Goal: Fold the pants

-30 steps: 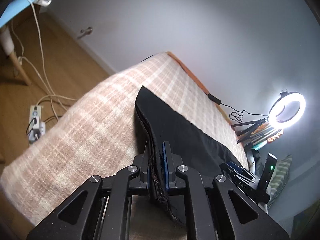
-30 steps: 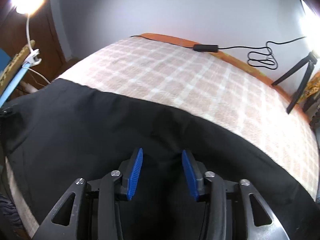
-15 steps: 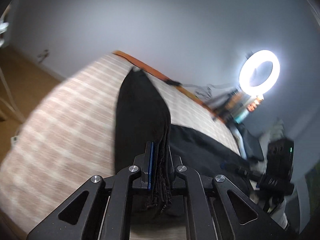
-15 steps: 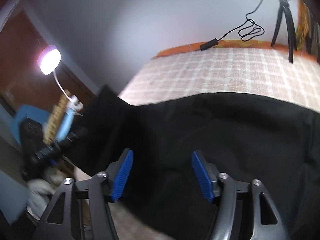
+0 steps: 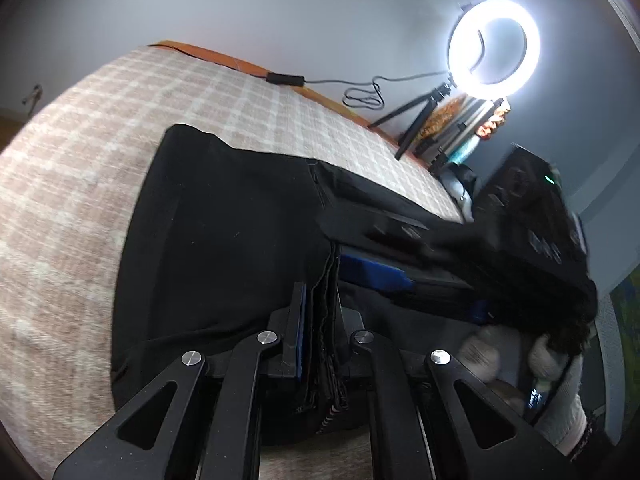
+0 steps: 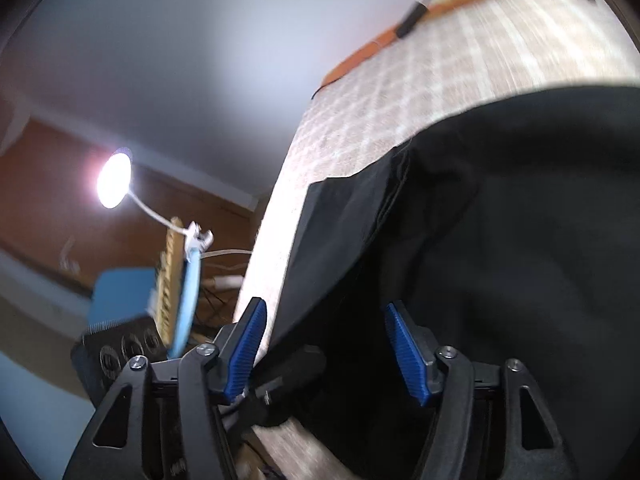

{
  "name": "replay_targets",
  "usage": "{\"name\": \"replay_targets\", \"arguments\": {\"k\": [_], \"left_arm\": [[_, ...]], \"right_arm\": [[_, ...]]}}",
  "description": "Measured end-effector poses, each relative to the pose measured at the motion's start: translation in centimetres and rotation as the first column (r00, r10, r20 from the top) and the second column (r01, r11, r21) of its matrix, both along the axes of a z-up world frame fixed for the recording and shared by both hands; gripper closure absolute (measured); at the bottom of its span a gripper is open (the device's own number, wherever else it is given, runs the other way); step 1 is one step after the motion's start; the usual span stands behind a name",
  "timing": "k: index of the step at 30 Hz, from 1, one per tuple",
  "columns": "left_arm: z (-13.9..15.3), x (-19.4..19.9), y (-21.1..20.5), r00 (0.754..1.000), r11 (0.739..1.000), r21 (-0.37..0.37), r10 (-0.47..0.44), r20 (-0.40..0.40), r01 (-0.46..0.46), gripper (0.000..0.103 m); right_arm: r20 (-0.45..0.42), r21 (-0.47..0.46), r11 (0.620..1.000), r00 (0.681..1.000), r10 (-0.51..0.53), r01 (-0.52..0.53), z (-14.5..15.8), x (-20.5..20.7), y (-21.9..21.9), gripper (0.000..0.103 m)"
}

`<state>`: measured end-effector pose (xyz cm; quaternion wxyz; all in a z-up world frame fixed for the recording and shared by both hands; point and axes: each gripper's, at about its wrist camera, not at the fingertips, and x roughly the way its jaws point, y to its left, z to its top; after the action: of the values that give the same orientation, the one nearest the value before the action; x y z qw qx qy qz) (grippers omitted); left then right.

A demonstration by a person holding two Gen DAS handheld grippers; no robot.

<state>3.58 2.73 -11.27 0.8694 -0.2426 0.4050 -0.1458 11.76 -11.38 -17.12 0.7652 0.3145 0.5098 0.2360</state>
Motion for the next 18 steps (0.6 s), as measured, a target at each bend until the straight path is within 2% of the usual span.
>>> {"name": "replay_targets", "arguments": {"k": [3, 4, 5, 8, 11, 15, 18], "left_arm": [[-0.2, 0.1, -1.2, 0.999, 0.999, 0.019, -0.042, -0.005, 0.042, 0.096], [-0.3, 0.1, -1.3, 0.999, 0.999, 0.017, -0.05, -0.012, 0.05, 0.091], [-0.5, 0.1, -1.1, 0.998, 0.998, 0.006, -0.061, -0.027, 0.062, 0.087], [-0.6, -0.6, 0.4, 0.995, 0.996, -0.045, -0.073, -0.063, 0.071, 0.082], [-0.1, -2.1, 2.5, 0.996, 0.995, -0.075, -0.068, -0.056, 0.064, 0.08], [1.5, -3.7, 6.1, 1.0, 1.0, -0.017, 0.022, 0.015, -0.022, 0.075], [2.3, -3.9, 8.4, 0.995, 0.995, -0.03, 0.095, 0.039, -0.094, 0.075]], "right_arm": [[-0.022, 0.048, 0.999, 1.0, -0.003, 0.004, -1.0, 0.8, 0.2, 0.046], [-0.025, 0.05, 0.999, 1.0, 0.001, 0.001, -1.1, 1.0, 0.1, 0.054], [-0.029, 0.041, 0.999, 1.0, 0.007, -0.006, -1.4, 1.2, 0.3, 0.067], [-0.056, 0.001, 1.0, 0.998, 0.019, -0.019, -2.5, 1.5, 0.6, 0.085], [-0.047, -0.049, 0.998, 0.998, 0.032, -0.035, -2.7, 1.7, 0.9, 0.095], [0.028, -0.168, 0.983, 0.997, 0.074, -0.068, -1.0, 1.6, 2.9, 0.099], [0.078, -0.213, 0.974, 0.992, 0.102, -0.083, 0.2, 1.8, 3.9, 0.101]]}}
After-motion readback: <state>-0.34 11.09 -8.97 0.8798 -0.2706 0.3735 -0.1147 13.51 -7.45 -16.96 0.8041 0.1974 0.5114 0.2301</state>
